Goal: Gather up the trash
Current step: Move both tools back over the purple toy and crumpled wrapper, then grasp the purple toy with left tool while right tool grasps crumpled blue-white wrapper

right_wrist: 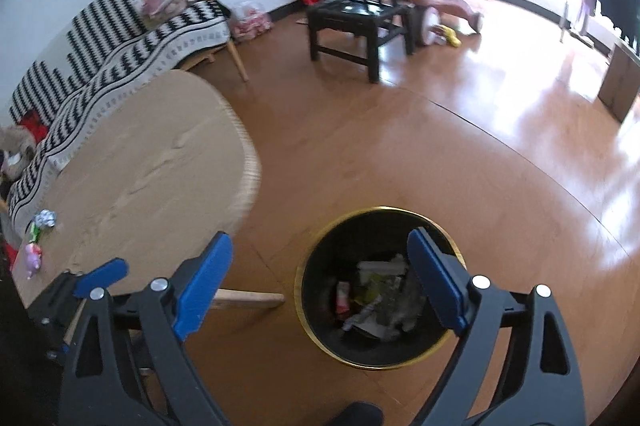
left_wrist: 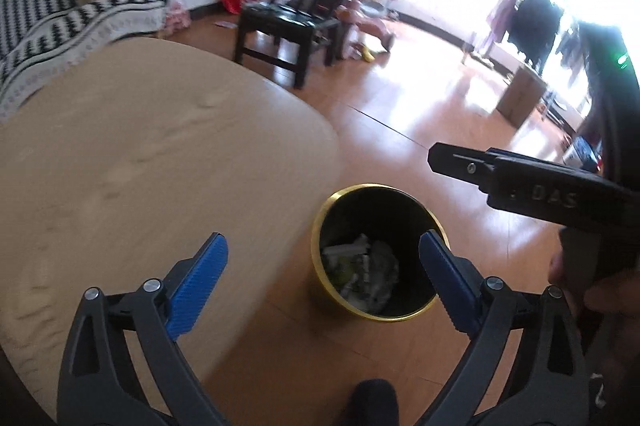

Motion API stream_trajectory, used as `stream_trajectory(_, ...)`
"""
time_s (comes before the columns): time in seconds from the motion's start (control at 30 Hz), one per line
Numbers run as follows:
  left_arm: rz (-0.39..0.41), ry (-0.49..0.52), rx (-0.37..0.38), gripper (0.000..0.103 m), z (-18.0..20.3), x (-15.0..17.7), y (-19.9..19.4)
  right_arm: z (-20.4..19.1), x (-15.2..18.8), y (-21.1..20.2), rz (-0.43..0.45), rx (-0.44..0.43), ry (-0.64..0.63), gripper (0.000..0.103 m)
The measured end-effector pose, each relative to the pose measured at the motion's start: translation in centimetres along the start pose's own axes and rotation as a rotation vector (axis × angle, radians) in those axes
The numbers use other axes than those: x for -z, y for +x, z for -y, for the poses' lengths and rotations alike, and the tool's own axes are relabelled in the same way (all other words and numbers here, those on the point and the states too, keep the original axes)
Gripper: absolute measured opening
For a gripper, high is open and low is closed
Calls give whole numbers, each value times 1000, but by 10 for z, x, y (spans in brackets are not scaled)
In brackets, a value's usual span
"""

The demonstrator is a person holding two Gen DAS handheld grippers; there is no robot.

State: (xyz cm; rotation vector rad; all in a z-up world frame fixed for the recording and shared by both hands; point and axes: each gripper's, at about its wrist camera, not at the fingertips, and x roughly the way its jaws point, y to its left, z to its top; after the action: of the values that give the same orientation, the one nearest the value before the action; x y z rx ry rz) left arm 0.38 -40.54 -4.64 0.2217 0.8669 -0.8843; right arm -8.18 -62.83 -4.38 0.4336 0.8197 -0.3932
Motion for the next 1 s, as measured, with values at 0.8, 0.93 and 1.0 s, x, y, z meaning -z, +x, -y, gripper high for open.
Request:
stream_trajectory(0.8,107,-479,-575,94,-315,88,-170,-323,19,53,-69,-249,-362,88)
stream_trajectory(0.93,82,-538,-590,94,-343,93,-164,-352,25,66,-85,-275,-415,88)
stream_trajectory(1.0,70,-562,-590,94,-351,95,-157,-365,26,73,-89,-284,-435,88)
